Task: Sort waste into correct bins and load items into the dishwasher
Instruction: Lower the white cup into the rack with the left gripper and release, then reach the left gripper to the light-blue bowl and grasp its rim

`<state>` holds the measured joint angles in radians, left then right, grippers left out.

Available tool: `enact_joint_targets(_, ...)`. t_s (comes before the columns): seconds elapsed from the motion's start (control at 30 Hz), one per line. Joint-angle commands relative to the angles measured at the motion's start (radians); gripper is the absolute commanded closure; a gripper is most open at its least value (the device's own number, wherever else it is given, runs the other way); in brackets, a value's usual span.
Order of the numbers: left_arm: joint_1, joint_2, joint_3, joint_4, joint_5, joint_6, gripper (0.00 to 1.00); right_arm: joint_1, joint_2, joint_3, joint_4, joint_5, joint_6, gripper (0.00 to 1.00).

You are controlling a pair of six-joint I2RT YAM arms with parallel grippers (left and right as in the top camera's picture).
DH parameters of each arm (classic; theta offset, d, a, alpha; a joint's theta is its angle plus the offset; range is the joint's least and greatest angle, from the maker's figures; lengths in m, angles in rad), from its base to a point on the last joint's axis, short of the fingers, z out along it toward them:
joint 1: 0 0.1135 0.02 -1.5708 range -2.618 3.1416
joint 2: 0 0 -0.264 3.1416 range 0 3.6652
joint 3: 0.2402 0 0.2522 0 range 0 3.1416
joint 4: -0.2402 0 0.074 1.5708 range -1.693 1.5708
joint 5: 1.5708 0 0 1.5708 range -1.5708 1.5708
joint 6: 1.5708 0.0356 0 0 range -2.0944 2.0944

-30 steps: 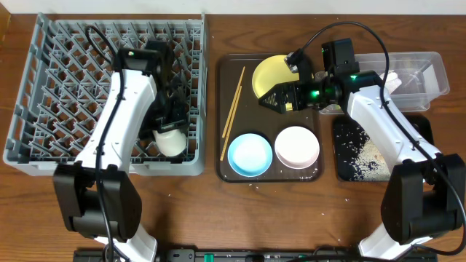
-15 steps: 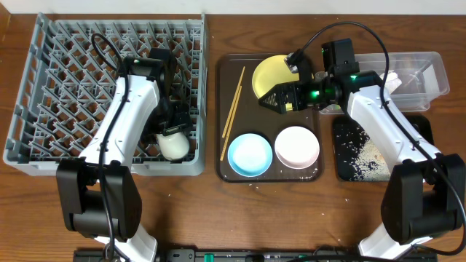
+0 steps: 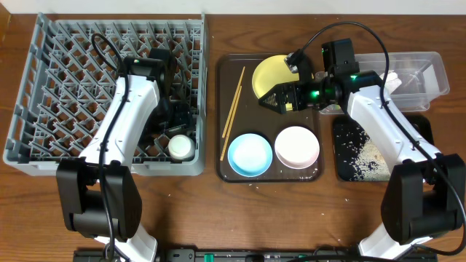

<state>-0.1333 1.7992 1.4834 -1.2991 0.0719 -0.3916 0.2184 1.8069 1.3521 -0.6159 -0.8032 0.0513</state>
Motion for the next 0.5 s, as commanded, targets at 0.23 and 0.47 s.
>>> enact_joint_targets(0.23, -0.056, -0.115, 0.149, -0.027, -0.001, 0.040, 0.09, 0.004, -0.055, 0.037, 0.050, 0.068, 0.001, 0.01)
enact_joint_targets(0.47, -0.158, -0.202, 0.149, -0.029, 0.042, 0.039, 0.09, 0.002, -0.208, 0.065, 0.026, 0.275, 0.055, 0.01)
